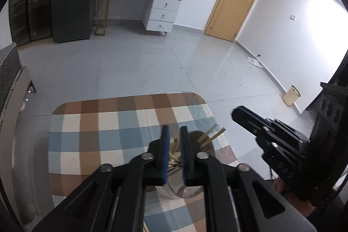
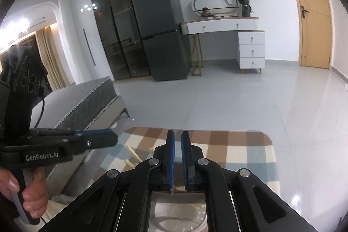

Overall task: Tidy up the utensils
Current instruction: 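Open both tools to drop the chopsticks into the holder, then raise both open tools away from the holder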

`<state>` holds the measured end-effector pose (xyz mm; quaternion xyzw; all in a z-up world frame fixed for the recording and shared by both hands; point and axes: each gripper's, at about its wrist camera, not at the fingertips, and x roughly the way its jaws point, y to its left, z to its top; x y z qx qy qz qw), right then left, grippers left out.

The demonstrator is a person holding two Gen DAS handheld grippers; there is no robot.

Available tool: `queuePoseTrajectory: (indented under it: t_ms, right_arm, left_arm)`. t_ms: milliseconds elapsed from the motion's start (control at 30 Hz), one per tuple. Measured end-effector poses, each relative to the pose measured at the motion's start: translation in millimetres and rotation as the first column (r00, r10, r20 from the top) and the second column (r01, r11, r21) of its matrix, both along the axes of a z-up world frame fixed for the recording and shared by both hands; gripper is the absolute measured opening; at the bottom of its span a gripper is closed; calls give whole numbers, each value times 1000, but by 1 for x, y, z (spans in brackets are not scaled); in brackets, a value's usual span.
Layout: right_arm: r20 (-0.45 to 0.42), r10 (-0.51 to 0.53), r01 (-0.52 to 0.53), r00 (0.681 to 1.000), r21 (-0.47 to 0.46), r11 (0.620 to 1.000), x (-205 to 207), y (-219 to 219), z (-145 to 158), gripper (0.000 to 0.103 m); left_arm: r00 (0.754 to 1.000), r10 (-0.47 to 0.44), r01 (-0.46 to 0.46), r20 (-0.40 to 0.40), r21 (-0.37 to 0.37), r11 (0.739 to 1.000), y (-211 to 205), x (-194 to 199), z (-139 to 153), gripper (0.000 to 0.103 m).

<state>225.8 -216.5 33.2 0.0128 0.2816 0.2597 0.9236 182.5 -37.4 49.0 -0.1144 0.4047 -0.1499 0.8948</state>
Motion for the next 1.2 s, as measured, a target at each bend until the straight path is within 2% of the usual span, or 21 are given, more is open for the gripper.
queuePoseTrajectory:
  t_ms: [67,133,233,333,433,633,767,900,1067,1200]
  right_arm:
    - [-7,-12,12,1000,16,1000,-5,-4,2,11]
    - [-4,-24,24,1000,23,999,-9,-7,4,16]
    - [3,-46,46,999,25,999,-18,-12,6,29]
    - [3,-56,56,998,28,998,-30,-14,8,36]
    - [13,-72,72,997,35,997,-43,-16,14,46]
    - [59,-94,91,994,58,994,-74,-16,27,58]
    - [96,-112,106,989,65,992,-98,-14,35,71]
    - [129,-119,110,985,71,991,-121,-12,39,76]
    - [180,-146,132,973,88,987,-151,-8,39,84]
    - [242,-146,135,959,59,989,-174,4,40,87]
  left_arm:
    - [1000,12,-12,1,-4,1000,2,-4,2,27]
    - [999,32,-32,4,1,999,5,-9,3,37]
    - [998,57,-57,17,14,998,9,-19,8,43]
    - [996,80,-81,26,34,996,11,-28,13,52]
    - [995,96,-97,32,54,994,13,-38,17,53]
    - [992,115,-119,58,70,990,18,-59,24,54]
    - [989,126,-131,74,69,989,21,-72,26,61]
    - [985,141,-148,100,67,987,24,-86,28,64]
    - [976,172,-183,131,76,980,27,-102,24,75]
    - [968,192,-206,158,76,976,31,-116,18,80]
